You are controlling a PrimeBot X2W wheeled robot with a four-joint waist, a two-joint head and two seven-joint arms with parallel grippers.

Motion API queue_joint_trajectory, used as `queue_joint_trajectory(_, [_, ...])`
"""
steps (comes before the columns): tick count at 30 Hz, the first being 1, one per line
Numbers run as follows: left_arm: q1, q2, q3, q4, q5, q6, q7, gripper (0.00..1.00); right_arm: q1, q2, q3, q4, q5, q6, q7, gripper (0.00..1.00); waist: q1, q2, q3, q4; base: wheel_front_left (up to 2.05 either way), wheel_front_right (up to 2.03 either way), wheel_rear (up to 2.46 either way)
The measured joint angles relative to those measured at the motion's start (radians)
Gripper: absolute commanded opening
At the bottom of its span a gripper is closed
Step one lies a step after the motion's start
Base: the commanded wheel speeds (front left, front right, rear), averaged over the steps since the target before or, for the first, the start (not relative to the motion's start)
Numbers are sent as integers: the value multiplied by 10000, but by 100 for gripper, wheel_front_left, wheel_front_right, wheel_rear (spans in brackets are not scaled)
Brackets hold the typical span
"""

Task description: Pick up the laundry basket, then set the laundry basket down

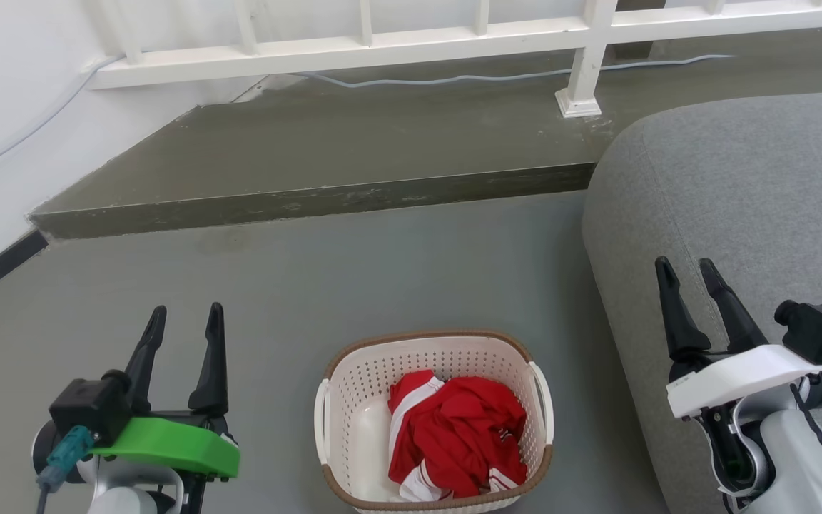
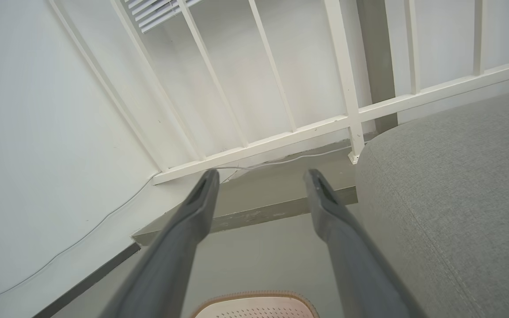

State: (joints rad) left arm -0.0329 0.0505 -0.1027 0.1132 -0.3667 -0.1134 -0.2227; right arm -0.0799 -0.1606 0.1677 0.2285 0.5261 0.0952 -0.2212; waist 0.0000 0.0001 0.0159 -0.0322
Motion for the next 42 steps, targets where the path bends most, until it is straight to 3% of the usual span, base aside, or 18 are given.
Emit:
queue_joint_trajectory(8, [0,-8,-59,-153,1018,-8,-291,100,-162,21,40,-2,-1022,0,-291,100,0,0,59,-27,0,0,0])
queue_joint_trajectory(31, [0,-42,119,-146,1016,-21,-291,100,-162,288,-309,219,-1492,88,-293,100,0,0,198,-18,0,0,0])
queue_joint_trajectory(42, [-43,-56,169,-240,968,-54,-291,100,-435,330,-307,303,-1576,102,-293,100,0,0,825,-95,0,0,0])
